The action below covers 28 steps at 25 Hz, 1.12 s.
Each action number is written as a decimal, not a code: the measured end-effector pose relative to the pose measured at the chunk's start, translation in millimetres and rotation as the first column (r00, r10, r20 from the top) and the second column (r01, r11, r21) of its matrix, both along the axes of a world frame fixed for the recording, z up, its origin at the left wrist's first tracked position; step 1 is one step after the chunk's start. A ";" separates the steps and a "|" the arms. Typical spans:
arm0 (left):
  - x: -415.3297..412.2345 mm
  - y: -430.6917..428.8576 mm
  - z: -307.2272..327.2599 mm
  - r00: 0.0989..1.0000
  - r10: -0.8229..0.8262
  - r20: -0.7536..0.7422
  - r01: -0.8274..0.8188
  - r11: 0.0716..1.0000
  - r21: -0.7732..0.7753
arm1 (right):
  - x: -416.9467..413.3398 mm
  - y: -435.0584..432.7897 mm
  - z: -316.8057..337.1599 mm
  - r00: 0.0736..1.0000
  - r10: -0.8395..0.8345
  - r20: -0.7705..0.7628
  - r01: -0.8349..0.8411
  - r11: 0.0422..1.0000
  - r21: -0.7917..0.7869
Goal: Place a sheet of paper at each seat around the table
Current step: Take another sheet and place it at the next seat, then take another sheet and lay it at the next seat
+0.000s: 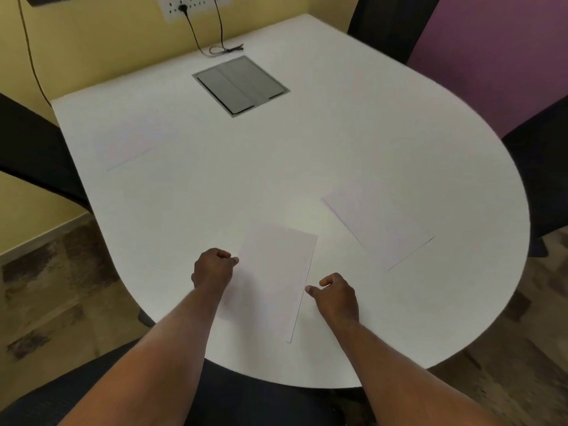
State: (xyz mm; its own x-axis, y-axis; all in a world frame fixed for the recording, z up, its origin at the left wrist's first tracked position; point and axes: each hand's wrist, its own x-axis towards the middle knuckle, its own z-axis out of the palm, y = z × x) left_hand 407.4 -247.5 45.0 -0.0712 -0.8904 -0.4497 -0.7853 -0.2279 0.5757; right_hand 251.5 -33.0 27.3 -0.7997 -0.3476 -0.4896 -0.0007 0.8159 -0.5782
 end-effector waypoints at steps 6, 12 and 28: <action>2.0 31.6 70.1 0.997 -0.032 -0.065 0.029 0.998 -0.050 | 1.1 17.4 76.2 0.996 0.012 -0.090 -0.017 0.998 -0.061; -6.4 66.5 111.1 0.985 -0.097 -0.140 0.083 0.991 -0.101 | 6.2 49.6 127.6 0.962 0.100 -0.253 -0.131 0.986 -0.107; -155.7 240.3 134.8 0.978 -0.061 -0.197 0.029 0.986 -0.161 | -146.6 188.6 170.9 0.941 0.157 -0.301 -0.229 0.948 -0.222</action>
